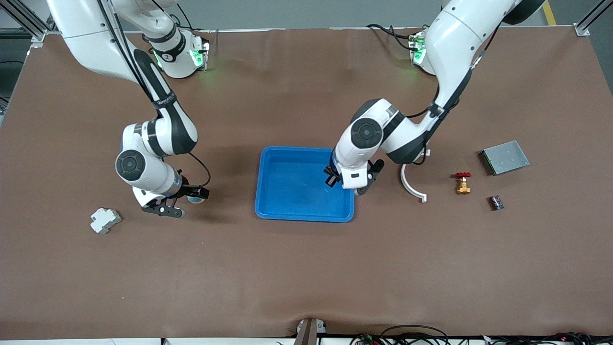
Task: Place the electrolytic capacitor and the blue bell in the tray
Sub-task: 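Lower the capacitor into the blue tray and open the left gripper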
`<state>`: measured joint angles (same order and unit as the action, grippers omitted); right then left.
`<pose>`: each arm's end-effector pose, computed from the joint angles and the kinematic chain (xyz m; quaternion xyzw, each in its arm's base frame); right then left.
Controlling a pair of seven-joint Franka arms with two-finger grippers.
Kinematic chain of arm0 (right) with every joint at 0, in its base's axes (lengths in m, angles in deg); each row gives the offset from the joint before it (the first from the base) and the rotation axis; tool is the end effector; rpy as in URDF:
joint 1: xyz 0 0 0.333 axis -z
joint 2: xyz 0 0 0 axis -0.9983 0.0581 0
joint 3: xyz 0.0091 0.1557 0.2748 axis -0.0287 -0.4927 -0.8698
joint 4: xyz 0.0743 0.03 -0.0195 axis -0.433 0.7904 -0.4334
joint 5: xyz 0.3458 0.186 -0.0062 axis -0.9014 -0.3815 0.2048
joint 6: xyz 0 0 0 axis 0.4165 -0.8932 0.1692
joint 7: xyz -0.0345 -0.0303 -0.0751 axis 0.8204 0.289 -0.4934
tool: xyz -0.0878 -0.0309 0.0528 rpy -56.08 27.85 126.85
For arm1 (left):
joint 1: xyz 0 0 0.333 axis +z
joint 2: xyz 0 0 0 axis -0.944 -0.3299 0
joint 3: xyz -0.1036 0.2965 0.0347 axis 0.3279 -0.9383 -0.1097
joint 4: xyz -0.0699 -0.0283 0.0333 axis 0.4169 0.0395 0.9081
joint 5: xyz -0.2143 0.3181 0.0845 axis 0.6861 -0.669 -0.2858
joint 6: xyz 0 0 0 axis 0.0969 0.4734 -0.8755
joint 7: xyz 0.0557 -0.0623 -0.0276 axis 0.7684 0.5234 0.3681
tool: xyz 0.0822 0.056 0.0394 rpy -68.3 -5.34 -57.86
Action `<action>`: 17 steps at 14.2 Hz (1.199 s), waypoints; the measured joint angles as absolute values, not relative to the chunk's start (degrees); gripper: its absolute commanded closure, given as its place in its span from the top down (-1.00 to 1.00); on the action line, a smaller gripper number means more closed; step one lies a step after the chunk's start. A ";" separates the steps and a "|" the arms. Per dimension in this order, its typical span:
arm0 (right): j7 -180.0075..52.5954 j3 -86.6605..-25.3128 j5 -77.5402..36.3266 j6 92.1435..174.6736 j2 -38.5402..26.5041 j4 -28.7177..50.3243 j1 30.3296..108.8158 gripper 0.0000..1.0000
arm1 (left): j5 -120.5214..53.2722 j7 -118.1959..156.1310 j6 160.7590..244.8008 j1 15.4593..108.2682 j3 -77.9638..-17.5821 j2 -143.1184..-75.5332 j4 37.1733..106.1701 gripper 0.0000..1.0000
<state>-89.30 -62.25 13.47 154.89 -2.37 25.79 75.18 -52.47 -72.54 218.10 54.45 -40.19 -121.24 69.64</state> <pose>0.5900 0.1289 0.2171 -0.9950 0.0914 0.0400 0.0088 0.5252 -0.4258 0.2449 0.8883 0.4537 -0.0619 0.0343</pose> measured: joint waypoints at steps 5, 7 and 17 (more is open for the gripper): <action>-89.30 -62.20 13.68 155.14 -2.14 26.26 75.18 1.00 | -54.48 -74.63 217.93 52.07 -42.09 -124.64 69.59 -1.00; -89.30 -62.16 13.74 155.33 -1.84 26.58 75.18 1.00 | -54.85 -75.48 217.94 50.91 -42.93 -125.51 69.42 -0.10; -89.30 -61.76 13.79 157.81 0.14 26.68 75.21 1.00 | -56.17 -74.76 207.80 52.54 -43.67 -122.00 61.20 1.00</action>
<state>-89.30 -61.76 13.79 157.81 0.14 26.68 75.21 -56.17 -74.76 207.80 52.54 -43.67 -122.00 61.20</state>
